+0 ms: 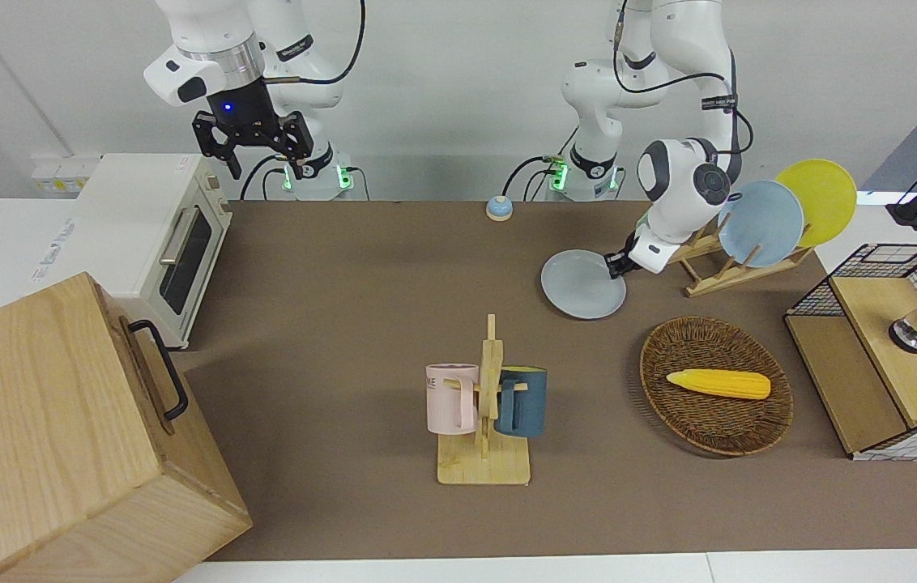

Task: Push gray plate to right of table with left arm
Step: 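Press the left gripper against the gray plate's rim, then push the gray plate with the left gripper toward the toaster oven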

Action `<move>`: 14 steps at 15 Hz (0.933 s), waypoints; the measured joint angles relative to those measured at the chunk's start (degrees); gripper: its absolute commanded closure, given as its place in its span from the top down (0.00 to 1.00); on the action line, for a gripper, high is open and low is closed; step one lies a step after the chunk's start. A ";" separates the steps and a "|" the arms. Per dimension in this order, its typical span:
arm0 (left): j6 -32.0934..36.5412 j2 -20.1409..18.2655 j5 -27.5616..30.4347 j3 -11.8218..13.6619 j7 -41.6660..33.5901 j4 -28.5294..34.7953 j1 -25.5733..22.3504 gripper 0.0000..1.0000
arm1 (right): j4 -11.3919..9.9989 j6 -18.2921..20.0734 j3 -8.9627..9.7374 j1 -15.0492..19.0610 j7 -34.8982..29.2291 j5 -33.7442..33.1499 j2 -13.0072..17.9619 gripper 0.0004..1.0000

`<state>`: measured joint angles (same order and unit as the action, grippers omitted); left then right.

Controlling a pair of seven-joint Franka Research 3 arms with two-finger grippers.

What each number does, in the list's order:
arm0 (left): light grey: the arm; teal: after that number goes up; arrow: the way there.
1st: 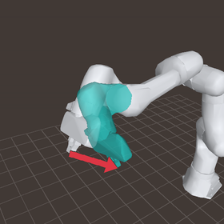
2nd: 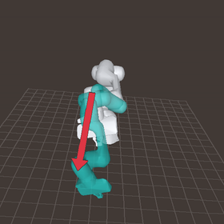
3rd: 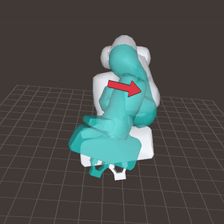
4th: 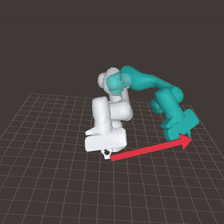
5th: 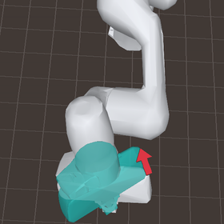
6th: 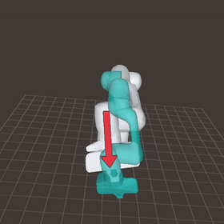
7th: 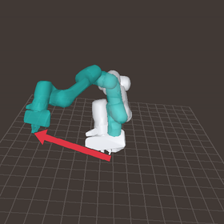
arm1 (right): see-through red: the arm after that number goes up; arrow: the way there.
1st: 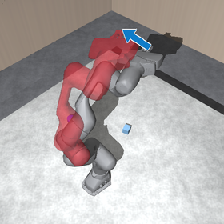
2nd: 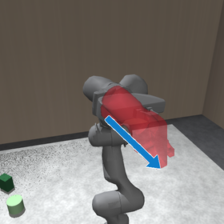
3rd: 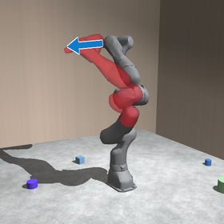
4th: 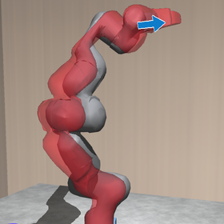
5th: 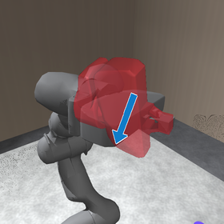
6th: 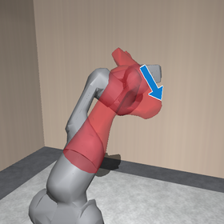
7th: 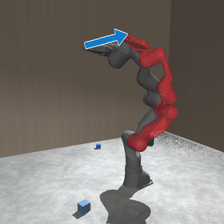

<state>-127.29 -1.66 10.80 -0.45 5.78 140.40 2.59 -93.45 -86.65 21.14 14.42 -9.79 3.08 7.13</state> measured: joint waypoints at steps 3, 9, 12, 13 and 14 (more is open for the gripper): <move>-0.09 -0.18 0.10 -0.78 0.16 -0.08 -0.03 0.00 | 0.00 0.00 0.00 0.00 0.00 0.00 0.00 1.00; -0.23 -0.14 2.24 -6.08 4.35 -0.06 0.22 0.00 | 0.00 0.00 0.00 0.00 0.00 0.00 0.00 1.00; -0.26 0.03 5.53 -8.19 5.66 0.01 0.86 0.00 | 0.00 0.00 0.00 0.00 0.00 0.00 0.00 1.00; -0.37 0.06 6.01 -9.37 7.14 0.01 0.92 0.00 | 0.00 0.00 0.00 0.00 0.00 0.00 0.00 1.00; -0.64 0.06 6.36 -10.73 8.84 0.01 0.95 0.00 | 0.00 0.00 0.00 0.00 0.00 0.00 0.00 1.00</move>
<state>-127.94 -1.60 17.16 -11.18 14.62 140.41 3.54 -93.45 -86.65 21.14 14.42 -9.79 3.08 7.13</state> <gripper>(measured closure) 0.956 0.004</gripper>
